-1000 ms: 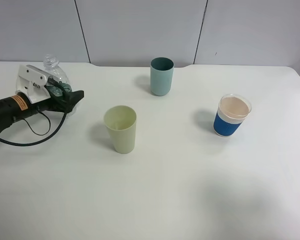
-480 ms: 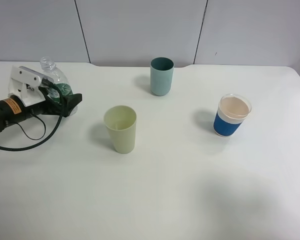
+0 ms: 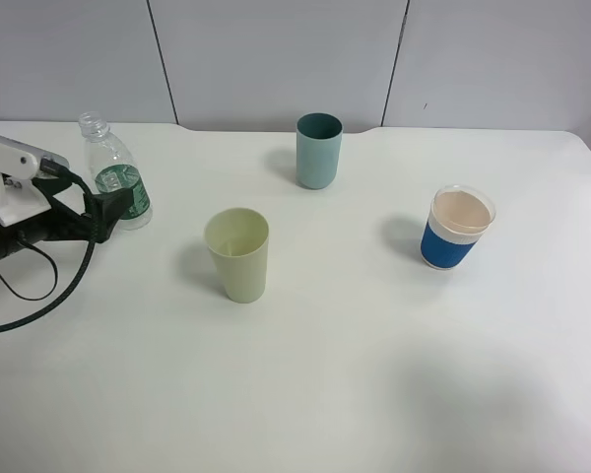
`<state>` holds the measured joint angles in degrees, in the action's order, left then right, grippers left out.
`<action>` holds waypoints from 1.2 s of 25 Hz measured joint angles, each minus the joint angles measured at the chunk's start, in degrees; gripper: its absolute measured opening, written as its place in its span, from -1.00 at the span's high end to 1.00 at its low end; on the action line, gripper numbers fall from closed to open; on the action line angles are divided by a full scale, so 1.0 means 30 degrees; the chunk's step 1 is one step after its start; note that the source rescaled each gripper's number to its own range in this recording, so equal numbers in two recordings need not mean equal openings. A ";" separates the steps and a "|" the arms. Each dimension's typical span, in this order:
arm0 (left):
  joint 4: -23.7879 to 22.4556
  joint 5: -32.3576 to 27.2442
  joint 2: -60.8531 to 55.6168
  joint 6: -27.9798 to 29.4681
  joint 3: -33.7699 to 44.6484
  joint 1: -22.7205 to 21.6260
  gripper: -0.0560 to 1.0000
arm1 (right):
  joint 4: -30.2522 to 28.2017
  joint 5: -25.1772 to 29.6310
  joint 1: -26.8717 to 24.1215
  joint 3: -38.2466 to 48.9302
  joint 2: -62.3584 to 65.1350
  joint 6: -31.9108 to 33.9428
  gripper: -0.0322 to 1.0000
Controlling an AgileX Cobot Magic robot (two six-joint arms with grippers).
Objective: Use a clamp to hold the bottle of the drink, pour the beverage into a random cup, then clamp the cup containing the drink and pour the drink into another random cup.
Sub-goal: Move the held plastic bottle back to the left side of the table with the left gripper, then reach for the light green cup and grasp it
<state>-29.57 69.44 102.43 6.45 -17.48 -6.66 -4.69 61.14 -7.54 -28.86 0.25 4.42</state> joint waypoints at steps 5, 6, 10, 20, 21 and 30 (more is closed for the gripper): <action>0.1755 -0.0021 -0.3456 0.0000 0.1063 0.0000 -0.77 | 0.0000 0.0000 0.0000 0.0000 0.0000 0.0000 -0.99; 0.1922 -0.0101 -0.4377 0.0000 0.1129 0.0000 -0.77 | 0.0000 0.0000 0.0000 0.0000 0.0000 0.0000 -0.99; 0.2064 -0.1844 -0.8406 0.0218 0.1207 0.0000 -0.77 | 0.0000 0.0000 0.0000 0.0000 0.0000 0.0000 -0.99; 0.3652 -0.9370 -1.9029 0.2013 0.1168 0.0000 -0.76 | 0.0000 0.0000 0.0000 0.0000 0.0000 0.0000 -0.99; 0.3757 -1.0422 -2.0106 0.2355 0.1090 0.0000 -0.76 | 0.0000 0.0000 0.0000 0.0000 0.0000 0.0000 -0.99; 0.4063 -2.3562 -2.7578 0.3238 -0.2913 0.0017 -0.76 | 0.0000 0.0000 0.0000 0.0000 0.0000 0.0000 -0.99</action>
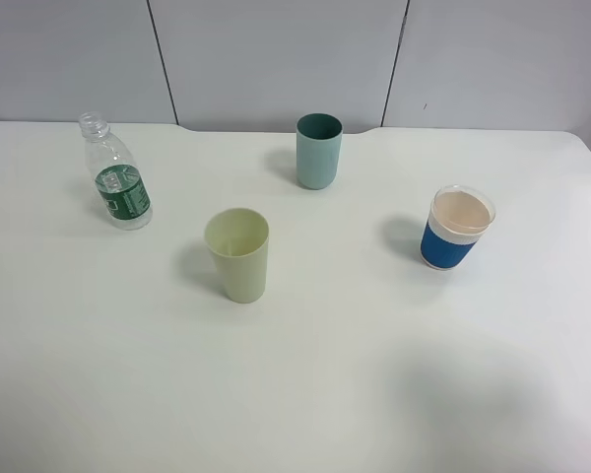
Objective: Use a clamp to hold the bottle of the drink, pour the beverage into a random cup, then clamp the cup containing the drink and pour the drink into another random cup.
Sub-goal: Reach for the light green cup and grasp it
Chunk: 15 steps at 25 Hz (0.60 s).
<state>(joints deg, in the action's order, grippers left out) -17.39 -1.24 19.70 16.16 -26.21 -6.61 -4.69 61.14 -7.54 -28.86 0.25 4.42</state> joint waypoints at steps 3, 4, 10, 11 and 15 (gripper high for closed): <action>0.0953 -0.3434 -0.1741 -0.0973 -0.1401 0.0000 -0.76 | 0.0000 0.0000 0.0000 0.0000 0.0000 0.0000 -0.99; 0.1467 -0.4555 -0.2281 -0.1552 -0.1822 0.0000 -0.76 | 0.0000 0.0000 0.0000 0.0000 0.0000 0.0000 -0.99; 0.5199 -1.0092 -0.4733 -0.5726 -0.2958 0.0000 -0.76 | 0.0000 0.0000 0.0000 0.0000 0.0000 0.0000 -0.99; 0.5796 -1.0889 -0.5098 -0.6411 -0.2978 0.0000 -0.76 | 0.0000 0.0000 0.0000 0.0000 0.0000 0.0000 -0.99; 0.7419 -1.3367 -0.6434 -0.8388 -0.2978 0.0000 -0.76 | 0.0000 0.0000 0.0000 0.0000 0.0000 0.0000 -0.99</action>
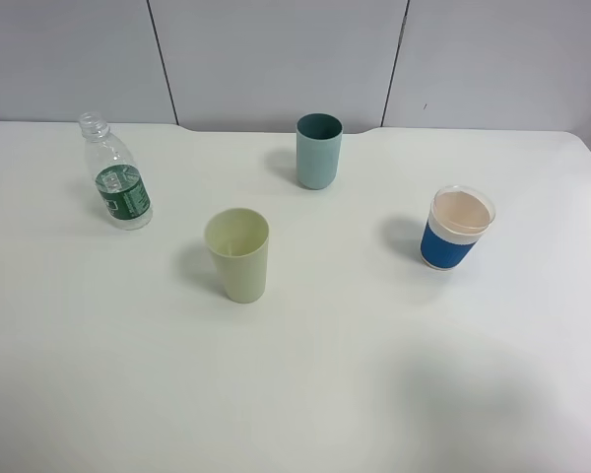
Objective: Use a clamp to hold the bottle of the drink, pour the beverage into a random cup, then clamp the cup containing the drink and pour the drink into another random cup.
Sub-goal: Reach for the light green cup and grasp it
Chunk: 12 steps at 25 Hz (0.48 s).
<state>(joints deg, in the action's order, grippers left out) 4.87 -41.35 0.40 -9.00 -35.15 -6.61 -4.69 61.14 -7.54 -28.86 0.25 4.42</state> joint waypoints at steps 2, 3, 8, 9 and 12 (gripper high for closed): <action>0.0387 -0.1327 -0.0184 -0.0267 -0.0207 0.0000 -0.76 | 0.0000 0.0000 0.0000 0.0000 0.0000 0.0000 -0.99; 0.0553 -0.2094 -0.0201 -0.0309 -0.0285 0.0000 -0.76 | 0.0000 0.0000 0.0000 0.0000 0.0000 0.0000 -0.99; 0.1393 -0.5029 -0.0219 -0.0322 -0.0381 0.0000 -0.76 | 0.0000 0.0000 0.0000 0.0000 0.0000 0.0000 -0.99; 0.1409 -0.5304 -0.0219 -0.0322 -0.0381 0.0000 -0.76 | 0.0000 0.0000 0.0000 0.0000 0.0000 0.0000 -0.99; 0.1409 -0.5643 -0.0219 -0.0322 0.0042 0.0000 -0.76 | 0.0000 0.0000 0.0000 0.0000 0.0000 0.0000 -0.99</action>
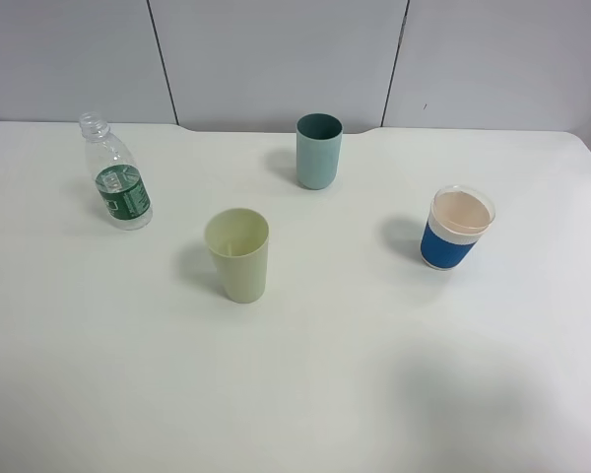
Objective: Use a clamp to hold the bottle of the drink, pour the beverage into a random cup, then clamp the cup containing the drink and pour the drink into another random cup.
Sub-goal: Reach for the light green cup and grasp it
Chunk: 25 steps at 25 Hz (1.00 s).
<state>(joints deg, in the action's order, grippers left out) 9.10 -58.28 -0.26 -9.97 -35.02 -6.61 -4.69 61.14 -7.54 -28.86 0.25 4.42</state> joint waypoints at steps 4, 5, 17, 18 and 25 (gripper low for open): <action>-0.0683 -0.0436 0.0000 0.0030 0.1551 0.0000 -0.76 | 0.0000 0.0000 0.0000 0.0000 0.0000 0.0000 -0.99; -0.1056 -0.0684 0.0000 0.0134 0.1883 0.0000 -0.76 | 0.0000 0.0000 0.0000 0.0000 0.0000 0.0000 -0.99; -0.2768 -0.0729 0.0000 0.1968 0.2021 0.0583 -0.76 | 0.0000 0.0000 0.0000 0.0000 0.0000 0.0000 -0.99; -0.2746 -0.0729 0.0000 0.1968 0.2021 0.0728 -0.76 | 0.0000 0.0000 0.0000 0.0000 0.0000 0.0000 -0.99; -0.2648 -0.0729 0.0000 0.2917 0.2021 0.1106 -0.76 | 0.0000 0.0000 0.0000 0.0000 0.0000 0.0000 -0.99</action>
<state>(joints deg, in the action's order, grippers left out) 1.15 -60.46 -0.26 -1.22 -28.96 -3.29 -4.69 61.14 -7.54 -28.86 0.25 4.42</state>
